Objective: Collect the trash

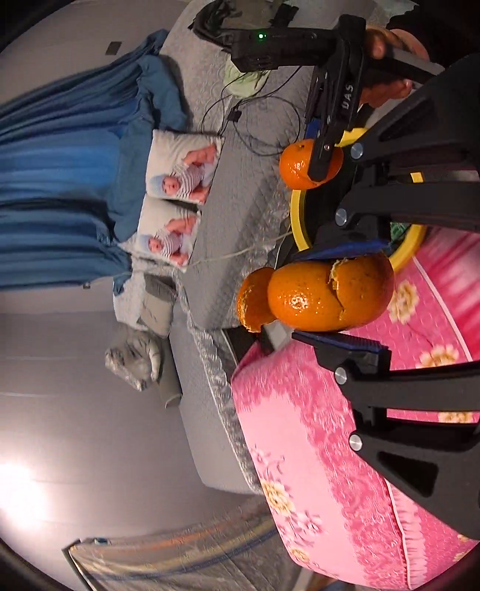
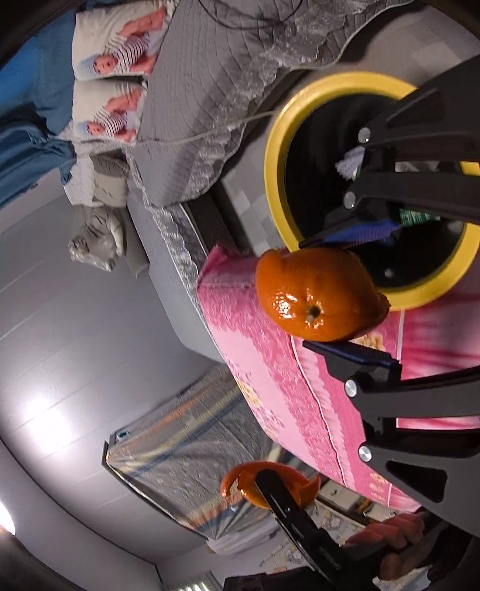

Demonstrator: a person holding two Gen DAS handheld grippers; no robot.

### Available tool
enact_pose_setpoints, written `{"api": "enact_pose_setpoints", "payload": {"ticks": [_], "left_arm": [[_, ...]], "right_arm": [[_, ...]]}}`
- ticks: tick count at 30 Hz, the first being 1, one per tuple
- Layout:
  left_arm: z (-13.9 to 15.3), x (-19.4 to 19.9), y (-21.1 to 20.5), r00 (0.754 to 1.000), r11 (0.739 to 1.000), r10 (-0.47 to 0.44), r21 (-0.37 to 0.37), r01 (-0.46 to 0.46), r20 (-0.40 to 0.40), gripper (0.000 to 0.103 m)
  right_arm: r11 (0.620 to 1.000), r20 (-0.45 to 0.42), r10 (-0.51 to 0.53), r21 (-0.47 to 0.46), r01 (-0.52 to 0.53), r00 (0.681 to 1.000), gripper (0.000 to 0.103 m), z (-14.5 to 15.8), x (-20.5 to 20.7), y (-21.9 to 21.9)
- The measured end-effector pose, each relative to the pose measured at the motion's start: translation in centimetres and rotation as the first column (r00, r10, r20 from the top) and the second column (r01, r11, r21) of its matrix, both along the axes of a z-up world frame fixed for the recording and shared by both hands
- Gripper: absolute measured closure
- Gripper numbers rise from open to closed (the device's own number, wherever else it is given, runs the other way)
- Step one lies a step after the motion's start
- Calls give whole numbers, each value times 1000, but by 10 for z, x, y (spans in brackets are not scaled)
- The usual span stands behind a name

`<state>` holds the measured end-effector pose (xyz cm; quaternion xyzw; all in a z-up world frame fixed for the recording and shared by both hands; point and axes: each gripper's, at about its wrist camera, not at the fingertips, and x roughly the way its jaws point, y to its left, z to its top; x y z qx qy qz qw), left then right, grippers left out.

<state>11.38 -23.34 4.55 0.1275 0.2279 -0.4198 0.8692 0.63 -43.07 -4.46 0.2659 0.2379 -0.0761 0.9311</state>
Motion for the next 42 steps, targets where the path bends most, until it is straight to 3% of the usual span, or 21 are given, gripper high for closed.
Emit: {"api": "enact_pose_setpoints", "payload": {"ticks": [5, 12, 13, 16, 18, 20, 22, 24, 25, 32, 35, 42], "left_arm": [[-19, 7, -32, 999, 999, -31, 16, 32, -37, 69], [-74, 36, -82, 984, 997, -59, 47, 68, -169, 68], [-79, 40, -84, 981, 997, -51, 49, 61, -185, 65], [-87, 52, -75, 973, 1000, -20, 11, 23, -229, 37], [-85, 52, -67, 980, 1000, 5, 0, -5, -201, 26], [-78, 52, -50, 985, 999, 34, -28, -39, -169, 9], [-69, 50, -32, 990, 994, 62, -78, -72, -127, 8], [-59, 46, -10, 993, 987, 93, -124, -102, -74, 8], [-55, 45, -2, 992, 984, 111, -133, -117, -54, 8], [-38, 22, 75, 965, 958, 243, -177, -224, 94, 8], [-36, 12, 110, 923, 925, 358, -184, -331, 140, 8], [-47, -3, 189, 842, 858, 514, -110, -502, 162, 8]], "right_arm": [[995, -67, -98, 7, 98, 993, 59, -17, 1, -23], [986, -166, -158, 34, 165, 973, 57, -44, 12, -48], [984, -183, -168, 27, 176, 969, 56, -45, 13, -50], [976, -214, -214, -4, 219, 953, 50, -48, 14, -53], [969, -212, -244, -14, 246, 946, 41, -46, 10, -55], [963, -217, -269, -38, 267, 938, 39, -43, 6, -55], [957, -210, -291, -62, 284, 933, 32, -38, 3, -51], [944, -192, -329, -93, 316, 925, 13, -31, 0, -44], [931, -175, -359, -129, 340, 917, 9, -28, -1, -38], [835, -146, -501, -342, 431, 853, 8, -15, 8, -4], [834, -122, -480, -372, 408, 869, 8, -13, 16, 22], [890, -28, -241, -406, 209, 970, 8, 5, 35, 129]]}}
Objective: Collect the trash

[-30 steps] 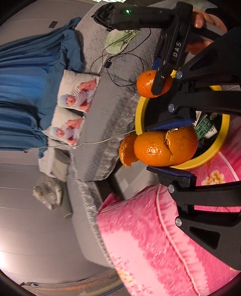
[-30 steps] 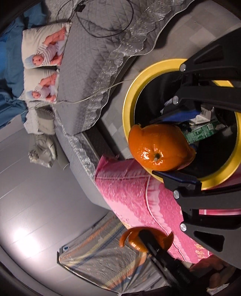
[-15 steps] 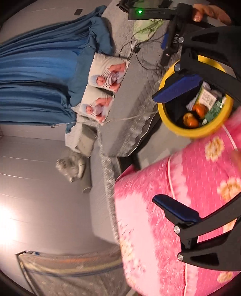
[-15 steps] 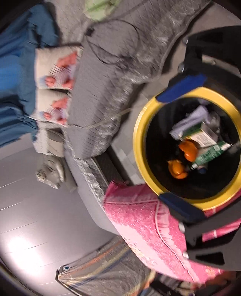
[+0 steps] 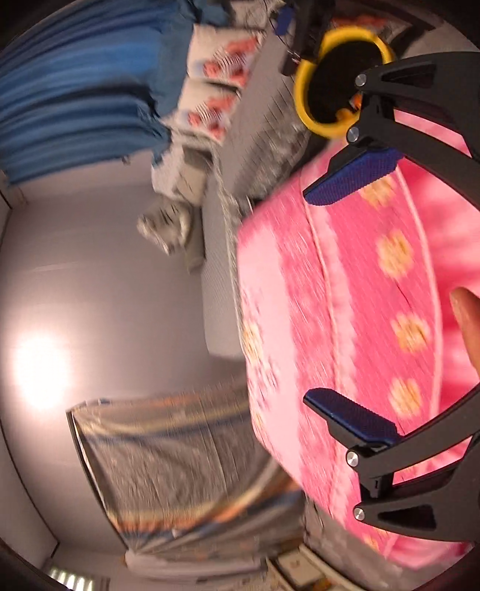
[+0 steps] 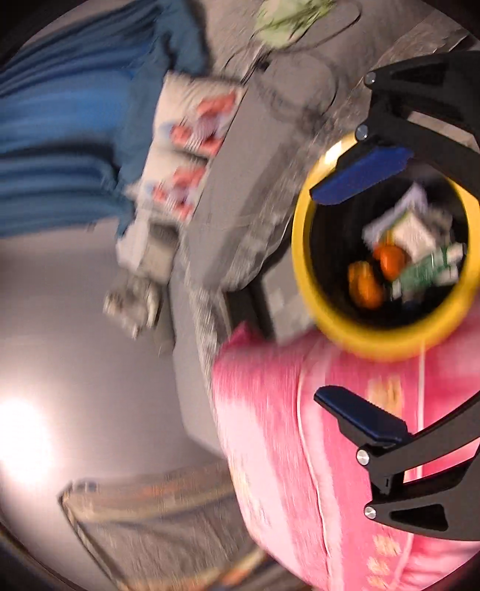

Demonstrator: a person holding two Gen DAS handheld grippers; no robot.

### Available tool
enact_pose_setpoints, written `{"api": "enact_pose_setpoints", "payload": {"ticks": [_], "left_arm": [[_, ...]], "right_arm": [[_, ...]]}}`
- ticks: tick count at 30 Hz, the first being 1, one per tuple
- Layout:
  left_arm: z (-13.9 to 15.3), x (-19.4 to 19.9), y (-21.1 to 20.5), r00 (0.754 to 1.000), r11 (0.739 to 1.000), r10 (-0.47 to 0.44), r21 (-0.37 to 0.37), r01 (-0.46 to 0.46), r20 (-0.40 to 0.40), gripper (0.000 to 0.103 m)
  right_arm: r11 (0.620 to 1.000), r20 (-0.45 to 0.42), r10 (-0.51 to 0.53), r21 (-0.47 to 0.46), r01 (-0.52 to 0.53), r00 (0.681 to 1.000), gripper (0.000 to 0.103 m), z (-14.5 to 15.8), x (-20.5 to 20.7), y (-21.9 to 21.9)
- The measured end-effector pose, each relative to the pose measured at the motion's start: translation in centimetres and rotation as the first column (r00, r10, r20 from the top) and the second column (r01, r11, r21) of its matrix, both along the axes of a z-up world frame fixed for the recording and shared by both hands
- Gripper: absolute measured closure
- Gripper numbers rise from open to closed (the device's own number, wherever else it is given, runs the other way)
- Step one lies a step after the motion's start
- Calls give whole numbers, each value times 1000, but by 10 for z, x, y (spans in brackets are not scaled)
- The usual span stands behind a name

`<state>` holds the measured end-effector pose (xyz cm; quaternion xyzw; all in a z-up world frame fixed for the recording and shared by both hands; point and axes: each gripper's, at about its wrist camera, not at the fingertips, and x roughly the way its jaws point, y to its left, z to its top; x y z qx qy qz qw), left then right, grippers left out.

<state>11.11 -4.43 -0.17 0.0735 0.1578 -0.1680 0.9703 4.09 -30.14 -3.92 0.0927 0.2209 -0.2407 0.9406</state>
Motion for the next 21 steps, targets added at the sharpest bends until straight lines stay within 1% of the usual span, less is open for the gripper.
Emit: {"api": "enact_pose_setpoints", "payload": {"ticks": [3, 5, 9, 13, 17, 21], "left_arm": [[-2, -9, 34, 996, 996, 83, -25, -84, -36, 8], [-3, -17, 53, 988, 989, 140, -47, -143, -57, 8], [-4, -39, 79, 971, 968, 238, -80, -240, -32, 8], [-5, -49, 89, 966, 959, 253, -118, -259, -60, 8], [-7, -56, 91, 961, 954, 272, -116, -276, -50, 8], [-8, -58, 92, 961, 955, 267, -114, -273, -66, 8]], "right_arm": [[997, 36, 64, -46, -63, 997, 8, 15, 1, 46], [993, 58, 111, -47, -108, 992, 8, 22, -3, 71], [982, 65, 188, -41, -186, 980, 8, 26, -9, 109], [978, 61, 199, -78, -194, 978, 8, 23, -15, 130], [981, 41, 190, -57, -187, 981, 8, 20, -18, 133], [982, 31, 186, -42, -185, 982, 8, 14, -16, 132]]}}
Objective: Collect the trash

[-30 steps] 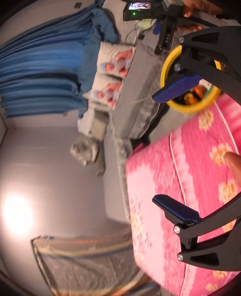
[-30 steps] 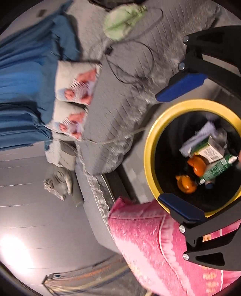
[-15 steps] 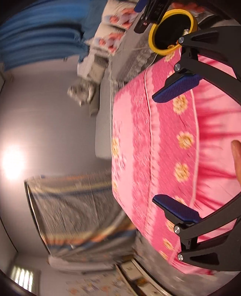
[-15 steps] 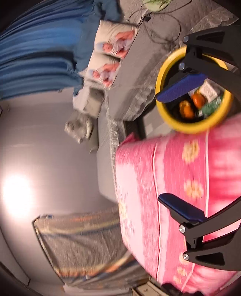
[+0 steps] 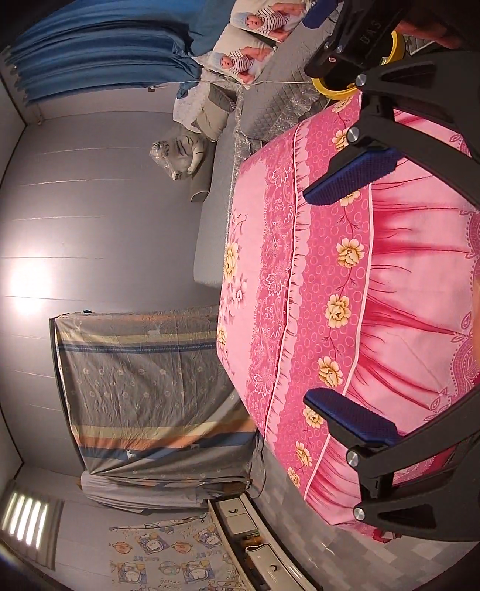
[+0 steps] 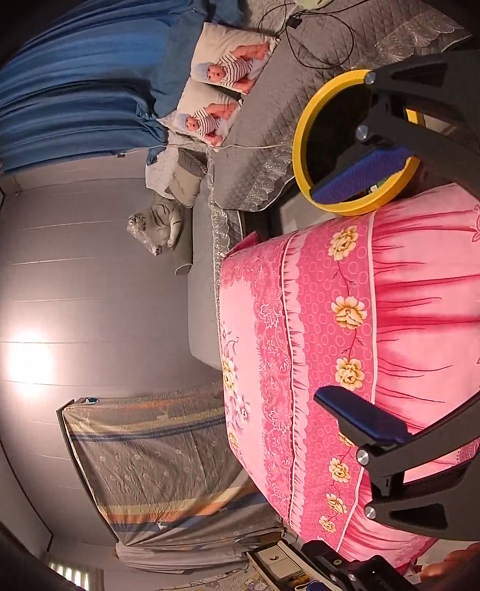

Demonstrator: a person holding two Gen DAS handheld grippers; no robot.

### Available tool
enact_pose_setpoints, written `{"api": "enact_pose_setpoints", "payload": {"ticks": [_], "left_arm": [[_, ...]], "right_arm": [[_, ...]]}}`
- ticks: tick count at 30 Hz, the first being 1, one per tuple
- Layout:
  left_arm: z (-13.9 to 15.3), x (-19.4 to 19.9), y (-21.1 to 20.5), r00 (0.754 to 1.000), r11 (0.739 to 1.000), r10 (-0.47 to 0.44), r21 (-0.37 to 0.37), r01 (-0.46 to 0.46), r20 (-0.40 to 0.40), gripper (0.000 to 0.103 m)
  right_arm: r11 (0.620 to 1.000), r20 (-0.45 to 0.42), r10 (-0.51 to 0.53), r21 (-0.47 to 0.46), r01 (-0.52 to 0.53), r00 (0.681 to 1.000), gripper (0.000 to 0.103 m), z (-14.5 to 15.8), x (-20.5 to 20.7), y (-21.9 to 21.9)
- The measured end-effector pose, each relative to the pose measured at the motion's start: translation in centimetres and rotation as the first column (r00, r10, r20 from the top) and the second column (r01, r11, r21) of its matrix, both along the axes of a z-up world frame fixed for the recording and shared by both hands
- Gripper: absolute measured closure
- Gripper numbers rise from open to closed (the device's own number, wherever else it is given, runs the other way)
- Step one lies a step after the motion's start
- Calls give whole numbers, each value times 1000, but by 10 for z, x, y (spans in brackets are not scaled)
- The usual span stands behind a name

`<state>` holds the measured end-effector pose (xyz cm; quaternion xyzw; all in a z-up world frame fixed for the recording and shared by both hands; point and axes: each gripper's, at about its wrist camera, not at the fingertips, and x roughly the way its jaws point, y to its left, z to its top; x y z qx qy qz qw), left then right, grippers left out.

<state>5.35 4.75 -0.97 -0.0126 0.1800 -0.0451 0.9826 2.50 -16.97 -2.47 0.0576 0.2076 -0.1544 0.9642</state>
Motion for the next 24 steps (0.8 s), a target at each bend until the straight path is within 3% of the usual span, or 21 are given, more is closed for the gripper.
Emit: {"api": "enact_pose_setpoints", "payload": {"ticks": [24], "left_arm": [[-2, -2, 0, 1000, 1000, 10, -20, -10, -21, 8]], "right_arm": [[1000, -26, 18, -15, -18, 999, 8, -10, 7, 3]]}}
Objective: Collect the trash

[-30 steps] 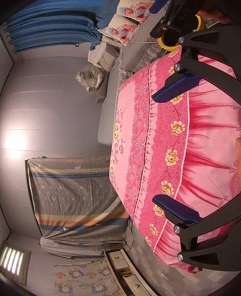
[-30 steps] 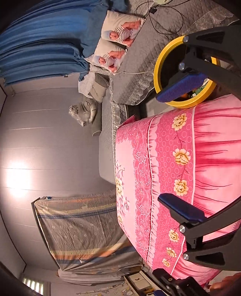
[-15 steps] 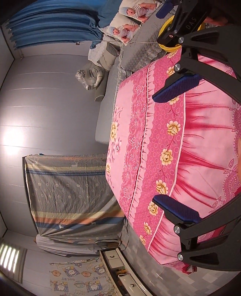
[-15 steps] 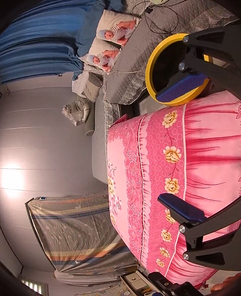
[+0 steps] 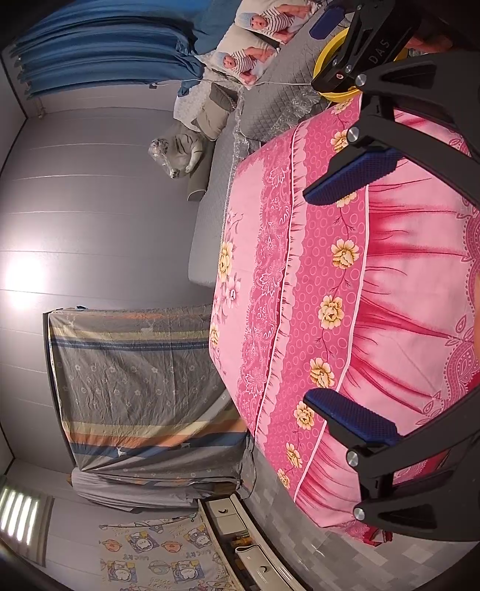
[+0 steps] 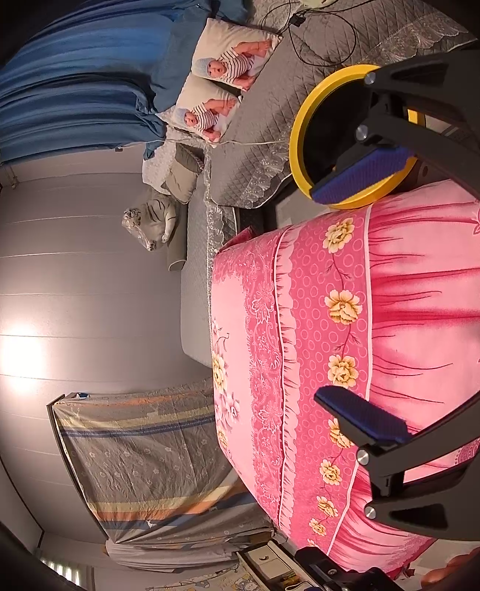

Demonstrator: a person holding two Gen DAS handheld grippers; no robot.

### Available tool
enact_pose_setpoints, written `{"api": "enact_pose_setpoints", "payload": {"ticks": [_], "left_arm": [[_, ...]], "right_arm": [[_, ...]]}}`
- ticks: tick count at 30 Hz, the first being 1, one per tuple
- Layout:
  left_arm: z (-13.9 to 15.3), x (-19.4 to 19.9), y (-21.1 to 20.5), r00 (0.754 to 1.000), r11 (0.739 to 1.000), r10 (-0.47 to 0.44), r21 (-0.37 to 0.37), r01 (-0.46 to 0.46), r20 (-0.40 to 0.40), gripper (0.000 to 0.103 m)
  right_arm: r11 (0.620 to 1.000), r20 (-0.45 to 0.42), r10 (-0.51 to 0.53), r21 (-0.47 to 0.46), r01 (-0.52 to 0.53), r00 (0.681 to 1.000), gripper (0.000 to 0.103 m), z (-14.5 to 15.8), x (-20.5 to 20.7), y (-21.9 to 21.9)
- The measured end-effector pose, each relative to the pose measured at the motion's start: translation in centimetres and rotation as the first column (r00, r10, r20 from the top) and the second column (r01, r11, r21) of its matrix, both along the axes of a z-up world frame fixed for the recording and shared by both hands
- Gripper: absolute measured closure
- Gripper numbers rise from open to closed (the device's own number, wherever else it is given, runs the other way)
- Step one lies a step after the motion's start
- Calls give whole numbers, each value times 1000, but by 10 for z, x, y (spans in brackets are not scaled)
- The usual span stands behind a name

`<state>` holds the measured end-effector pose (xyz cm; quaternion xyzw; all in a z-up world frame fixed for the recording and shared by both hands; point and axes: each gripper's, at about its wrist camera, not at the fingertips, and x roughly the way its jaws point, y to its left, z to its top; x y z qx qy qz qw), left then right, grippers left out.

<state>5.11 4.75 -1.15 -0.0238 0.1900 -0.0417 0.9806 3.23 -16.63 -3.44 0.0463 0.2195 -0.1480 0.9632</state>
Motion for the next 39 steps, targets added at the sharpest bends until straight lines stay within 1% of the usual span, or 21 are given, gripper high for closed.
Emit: {"api": "enact_pose_setpoints", "payload": {"ticks": [21, 39], "left_arm": [[-3, -7, -6, 1000, 1000, -7, 5, 7, 9, 8], [-3, -5, -10, 1000, 1000, -16, 8, 16, -7, 8]], "right_arm": [[1000, -23, -4, 2, 4, 1000, 8, -6, 5, 2], [1000, -41, -9, 21, 10, 999, 8, -11, 6, -5]]}}
